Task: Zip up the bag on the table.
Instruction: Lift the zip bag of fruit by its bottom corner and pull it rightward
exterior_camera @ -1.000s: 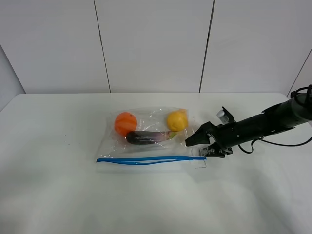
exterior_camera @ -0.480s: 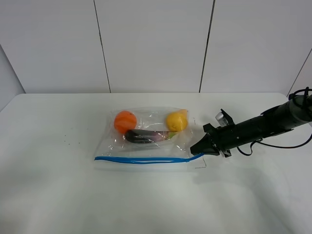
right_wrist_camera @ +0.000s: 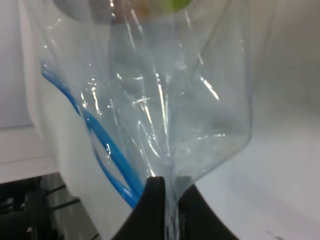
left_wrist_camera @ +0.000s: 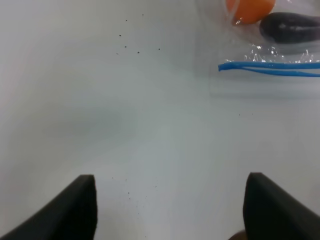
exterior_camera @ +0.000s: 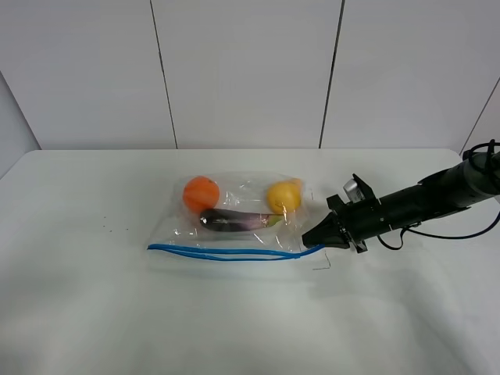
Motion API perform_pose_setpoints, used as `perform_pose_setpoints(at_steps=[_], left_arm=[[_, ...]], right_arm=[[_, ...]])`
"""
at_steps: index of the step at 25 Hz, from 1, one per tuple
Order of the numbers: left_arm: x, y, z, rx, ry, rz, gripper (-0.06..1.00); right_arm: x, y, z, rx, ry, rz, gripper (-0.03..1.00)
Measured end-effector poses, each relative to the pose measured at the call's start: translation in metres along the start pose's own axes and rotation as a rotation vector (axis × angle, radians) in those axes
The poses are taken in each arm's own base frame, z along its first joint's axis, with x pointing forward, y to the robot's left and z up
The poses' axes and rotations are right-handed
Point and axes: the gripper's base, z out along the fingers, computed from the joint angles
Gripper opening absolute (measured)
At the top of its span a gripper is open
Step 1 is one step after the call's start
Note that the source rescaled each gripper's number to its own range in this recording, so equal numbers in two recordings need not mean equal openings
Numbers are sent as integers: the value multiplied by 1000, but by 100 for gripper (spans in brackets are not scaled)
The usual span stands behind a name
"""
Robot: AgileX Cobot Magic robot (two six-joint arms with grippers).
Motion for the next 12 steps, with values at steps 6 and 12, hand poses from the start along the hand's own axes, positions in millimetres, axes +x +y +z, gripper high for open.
perform_pose_setpoints(at_steps=[6,12], left_arm=[[0,0,0,0,0,0,84],[0,0,0,0,0,0,84]], right_arm=[[1,8,0,-83,10,26,0],[1,9,-1,-85,9,38,0]])
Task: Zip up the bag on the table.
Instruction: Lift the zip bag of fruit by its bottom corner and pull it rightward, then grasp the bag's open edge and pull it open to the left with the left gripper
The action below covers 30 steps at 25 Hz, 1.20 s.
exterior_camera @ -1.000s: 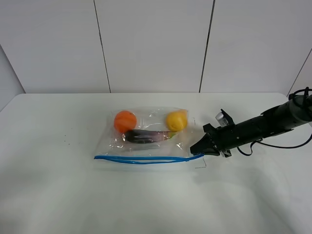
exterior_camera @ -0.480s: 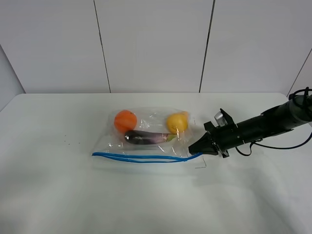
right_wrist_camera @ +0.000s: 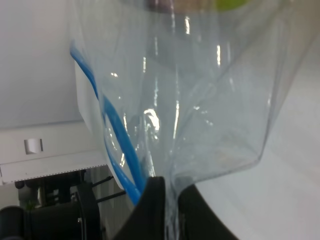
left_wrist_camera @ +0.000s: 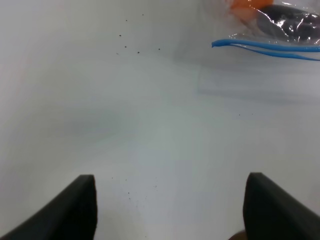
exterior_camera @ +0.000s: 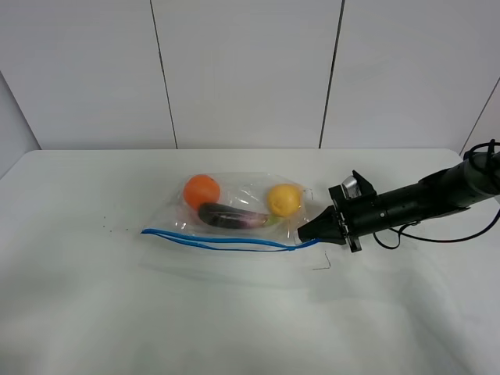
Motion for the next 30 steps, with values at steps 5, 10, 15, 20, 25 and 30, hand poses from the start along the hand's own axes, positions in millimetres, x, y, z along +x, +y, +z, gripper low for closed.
perform_pose_setpoints(at_steps=[5,10,15,20,25,30], left_arm=[[0,0,0,0,0,0,84],[0,0,0,0,0,0,84],[0,0,0,0,0,0,84],[0,0,0,0,-2,-1,84],[-35,2,-8,-3,-23,-18,84],[-103,7,16,4,95,4,84]], right_arm=[[-3,16,-7,-7,-32,-34,0],[-5,27,-12,-18,-61,-55,0],[-7,29,-12,-35,-85,-46,0],[-8,29,-12,-38,-90,-44,0],[-8,29,-12,-38,-90,-44,0],[-8,29,-12,-38,-91,-44,0]])
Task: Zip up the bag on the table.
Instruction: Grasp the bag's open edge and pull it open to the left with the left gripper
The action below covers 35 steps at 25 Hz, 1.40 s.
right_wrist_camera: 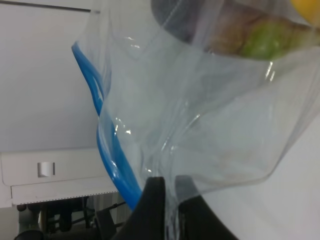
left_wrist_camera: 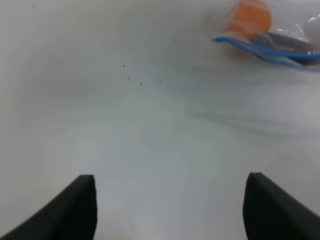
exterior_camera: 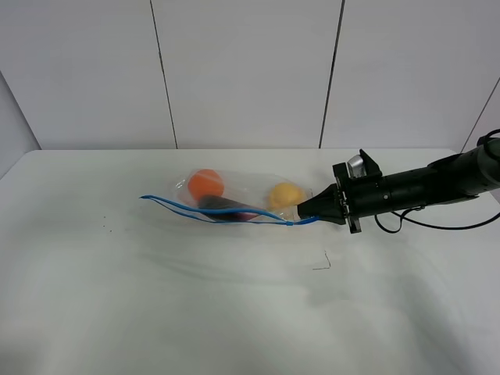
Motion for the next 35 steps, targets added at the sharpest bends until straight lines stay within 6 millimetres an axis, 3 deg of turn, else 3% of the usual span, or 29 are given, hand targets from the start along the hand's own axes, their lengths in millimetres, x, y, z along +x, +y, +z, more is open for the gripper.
perform_pose_setpoints(at_steps=[3,6,9,12,15,19,23,27,35], left_arm=[[-37,4,25,9,63,158,84],[-58,7,60,41,140,438,84],[-62,9,98,113,217,819,84],[-62,8,129,203,246,1051,84],[-64,2,154,276,201,1069,84],[-68,-12,173,337,120,1053,84],[-72,-45,181,393,26,1110,84],[-71,-95,190,477,-81,1118,84],[-45,-199,220,567,-272,1161,84]], right_arm=[[0,0,0,0,0,0,0],[0,0,0,0,0,0,0],[0,0,0,0,0,0,0],[0,0,0,-1,0,0,0],[0,0,0,-2,-1,1,0],[-1,1,0,-10,-14,7,0],[-2,1,0,-15,-22,14,0],[-2,1,0,-15,-23,18,0],[-2,1,0,-16,-23,22,0]])
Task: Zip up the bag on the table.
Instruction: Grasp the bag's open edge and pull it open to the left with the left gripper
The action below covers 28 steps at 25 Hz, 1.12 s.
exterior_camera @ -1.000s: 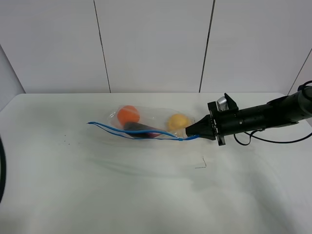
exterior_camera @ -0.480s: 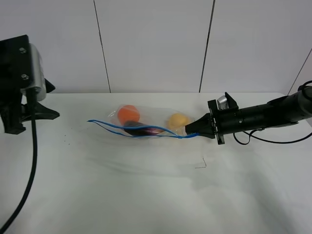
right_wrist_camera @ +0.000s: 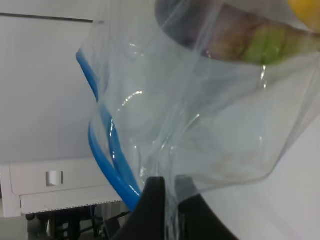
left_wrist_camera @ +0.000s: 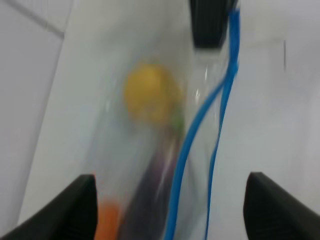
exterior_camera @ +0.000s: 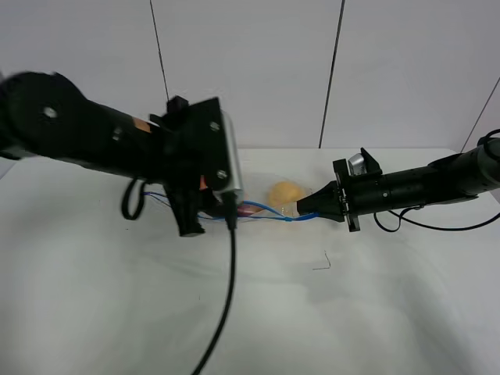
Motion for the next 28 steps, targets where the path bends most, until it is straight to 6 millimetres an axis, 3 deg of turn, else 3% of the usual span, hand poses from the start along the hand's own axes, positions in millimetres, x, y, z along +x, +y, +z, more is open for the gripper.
perform_pose_setpoints(at_steps=[5,10,19,22,28], left_arm=[[-19,-35,44,-27,-64,61,84],[-26,-64,74,-58,-98,98,84],[-12,-83,112,-183,-107,93,83],[-9,-86,115,-182,-101,92,73],[-8,-86,114,-184,-99,89,33]], right_arm=[[0,0,0,-1,-1,10,0],[0,0,0,-4,-4,20,0],[-1,1,0,-7,-7,37,0],[-1,1,0,-7,-7,38,0],[-1,1,0,-7,-7,41,0]])
